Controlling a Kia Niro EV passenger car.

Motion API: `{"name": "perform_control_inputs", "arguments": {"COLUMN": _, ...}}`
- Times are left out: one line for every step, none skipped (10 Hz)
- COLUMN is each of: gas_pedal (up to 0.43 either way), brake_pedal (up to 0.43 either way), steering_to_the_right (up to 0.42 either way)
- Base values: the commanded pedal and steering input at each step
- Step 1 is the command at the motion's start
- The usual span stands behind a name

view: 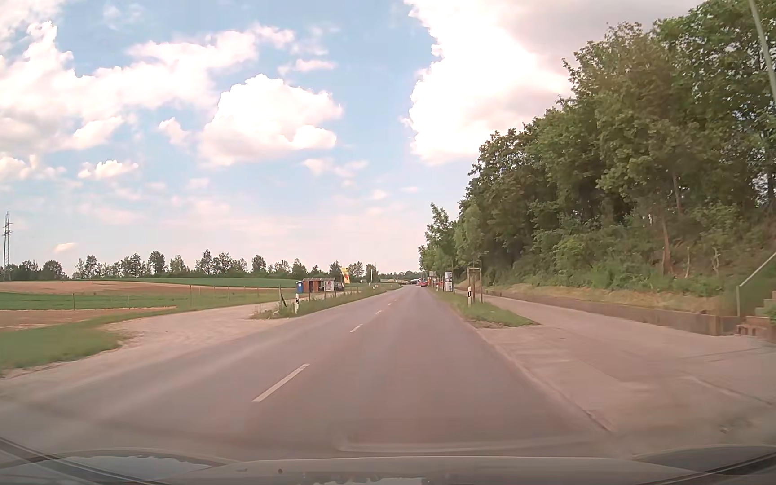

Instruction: Follow the waypoints while adhering to traffic rules and regulations

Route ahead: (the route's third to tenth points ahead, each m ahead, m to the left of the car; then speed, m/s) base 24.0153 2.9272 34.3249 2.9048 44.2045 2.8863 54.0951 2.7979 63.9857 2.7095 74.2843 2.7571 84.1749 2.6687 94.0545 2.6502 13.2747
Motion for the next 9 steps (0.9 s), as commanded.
{"name": "perform_control_inputs", "arguments": {"gas_pedal": 0.067, "brake_pedal": 0.018, "steering_to_the_right": 0.0}}
{"name": "perform_control_inputs", "arguments": {"gas_pedal": 0.067, "brake_pedal": 0.018, "steering_to_the_right": 0.0}}
{"name": "perform_control_inputs", "arguments": {"gas_pedal": 0.067, "brake_pedal": 0.018, "steering_to_the_right": 0.0}}
{"name": "perform_control_inputs", "arguments": {"gas_pedal": 0.067, "brake_pedal": 0.018, "steering_to_the_right": 0.0}}
{"name": "perform_control_inputs", "arguments": {"gas_pedal": 0.067, "brake_pedal": 0.018, "steering_to_the_right": 0.0}}
{"name": "perform_control_inputs", "arguments": {"gas_pedal": 0.067, "brake_pedal": 0.018, "steering_to_the_right": 0.0}}
{"name": "perform_control_inputs", "arguments": {"gas_pedal": 0.067, "brake_pedal": 0.018, "steering_to_the_right": 0.0}}
{"name": "perform_control_inputs", "arguments": {"gas_pedal": 0.059, "brake_pedal": 0.018, "steering_to_the_right": 0.0}}
{"name": "perform_control_inputs", "arguments": {"gas_pedal": 0.059, "brake_pedal": 0.018, "steering_to_the_right": 0.0}}
